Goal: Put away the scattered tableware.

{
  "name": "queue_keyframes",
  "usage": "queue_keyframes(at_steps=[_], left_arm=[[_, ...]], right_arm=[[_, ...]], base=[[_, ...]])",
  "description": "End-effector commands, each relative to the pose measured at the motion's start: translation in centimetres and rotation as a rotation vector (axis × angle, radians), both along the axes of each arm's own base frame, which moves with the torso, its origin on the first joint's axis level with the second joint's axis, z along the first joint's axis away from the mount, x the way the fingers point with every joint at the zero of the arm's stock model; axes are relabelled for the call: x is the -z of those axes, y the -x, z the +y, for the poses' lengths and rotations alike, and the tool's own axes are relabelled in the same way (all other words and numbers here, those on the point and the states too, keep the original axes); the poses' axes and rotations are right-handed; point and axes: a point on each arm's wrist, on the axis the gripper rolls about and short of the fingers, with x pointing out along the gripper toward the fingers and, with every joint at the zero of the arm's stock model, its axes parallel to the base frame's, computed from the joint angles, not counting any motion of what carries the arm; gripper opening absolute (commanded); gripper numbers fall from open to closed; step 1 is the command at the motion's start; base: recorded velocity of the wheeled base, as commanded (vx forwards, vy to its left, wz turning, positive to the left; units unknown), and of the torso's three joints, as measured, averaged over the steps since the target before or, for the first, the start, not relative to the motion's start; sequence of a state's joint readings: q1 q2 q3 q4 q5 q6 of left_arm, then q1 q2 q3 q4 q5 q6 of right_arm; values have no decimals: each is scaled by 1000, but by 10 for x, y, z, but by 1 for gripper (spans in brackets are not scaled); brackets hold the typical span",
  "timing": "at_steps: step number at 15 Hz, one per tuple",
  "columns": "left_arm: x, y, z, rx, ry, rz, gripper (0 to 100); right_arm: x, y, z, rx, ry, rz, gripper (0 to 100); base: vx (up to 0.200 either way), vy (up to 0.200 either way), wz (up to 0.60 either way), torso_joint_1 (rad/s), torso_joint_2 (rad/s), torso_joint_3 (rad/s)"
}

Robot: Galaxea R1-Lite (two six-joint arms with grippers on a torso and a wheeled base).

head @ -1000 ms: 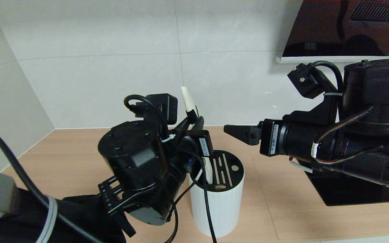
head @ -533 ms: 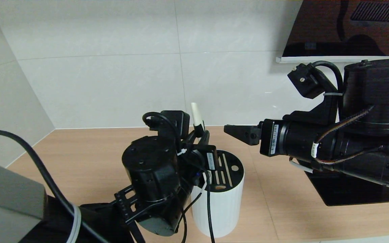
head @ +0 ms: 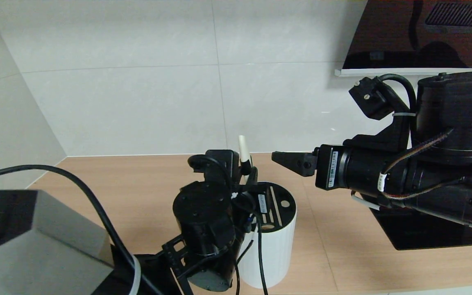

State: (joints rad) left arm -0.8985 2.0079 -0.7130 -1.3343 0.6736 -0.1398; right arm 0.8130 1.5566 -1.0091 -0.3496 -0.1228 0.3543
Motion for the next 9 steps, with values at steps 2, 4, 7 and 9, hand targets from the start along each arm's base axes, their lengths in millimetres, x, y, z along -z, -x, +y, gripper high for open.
queue_keyframes(at_steps=[2,4,7,9], left_arm=[[16,-2,-6,-10,-33,27,0],[24,-1,-4,-10,-58,45,0],[34,0,-3,-10,-85,67,0],[37,1,-2,-10,-97,74,0]], right_arm=[[0,0,0,0,0,0,100],[0,0,0,0,0,0,100],[0,0,0,0,0,0,100],[0,0,0,0,2,0,100]], base=[[0,0,0,0,0,0],[0,0,0,0,0,0],[0,0,0,0,0,0],[0,0,0,0,0,0]])
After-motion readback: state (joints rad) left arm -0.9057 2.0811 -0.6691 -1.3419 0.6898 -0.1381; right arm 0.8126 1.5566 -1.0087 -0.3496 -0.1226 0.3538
